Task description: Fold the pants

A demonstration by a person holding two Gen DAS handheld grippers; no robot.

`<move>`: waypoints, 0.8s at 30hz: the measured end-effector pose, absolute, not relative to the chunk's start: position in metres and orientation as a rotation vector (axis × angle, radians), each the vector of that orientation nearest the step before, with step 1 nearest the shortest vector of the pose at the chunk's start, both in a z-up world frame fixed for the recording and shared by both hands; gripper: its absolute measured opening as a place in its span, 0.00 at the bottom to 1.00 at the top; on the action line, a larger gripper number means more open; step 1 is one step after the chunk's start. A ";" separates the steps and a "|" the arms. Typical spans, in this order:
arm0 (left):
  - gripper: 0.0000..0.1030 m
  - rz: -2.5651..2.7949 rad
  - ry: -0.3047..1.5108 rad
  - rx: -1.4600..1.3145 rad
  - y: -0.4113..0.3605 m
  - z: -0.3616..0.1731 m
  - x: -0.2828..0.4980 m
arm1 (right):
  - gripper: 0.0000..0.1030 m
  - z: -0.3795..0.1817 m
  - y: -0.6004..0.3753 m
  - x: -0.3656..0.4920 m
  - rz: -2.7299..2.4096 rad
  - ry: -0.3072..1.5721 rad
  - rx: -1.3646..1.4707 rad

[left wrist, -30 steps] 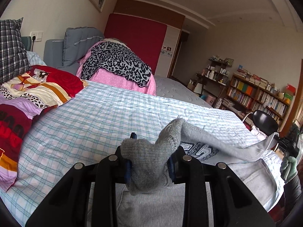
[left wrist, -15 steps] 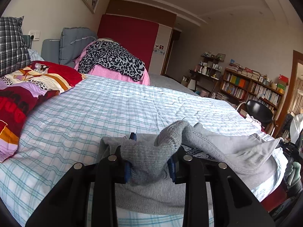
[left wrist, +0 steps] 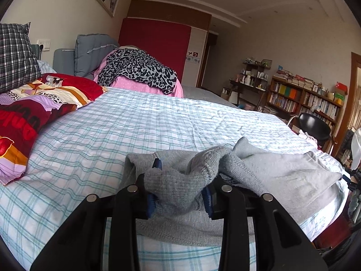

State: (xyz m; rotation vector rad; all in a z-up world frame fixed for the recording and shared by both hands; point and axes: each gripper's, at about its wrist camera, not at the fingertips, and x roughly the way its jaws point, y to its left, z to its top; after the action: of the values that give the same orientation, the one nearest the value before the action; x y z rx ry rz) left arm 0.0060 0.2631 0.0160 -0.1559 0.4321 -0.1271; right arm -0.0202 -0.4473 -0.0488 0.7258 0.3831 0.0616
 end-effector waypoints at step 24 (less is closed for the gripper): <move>0.33 -0.159 0.354 -0.207 0.276 0.026 0.009 | 0.13 -0.054 -0.418 0.024 0.077 0.550 0.863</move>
State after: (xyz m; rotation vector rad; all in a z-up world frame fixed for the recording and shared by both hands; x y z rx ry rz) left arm 0.0090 0.2763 0.0256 -0.2075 0.3540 -0.1593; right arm 0.0238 -0.4183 -0.0540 0.8629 0.5504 0.0770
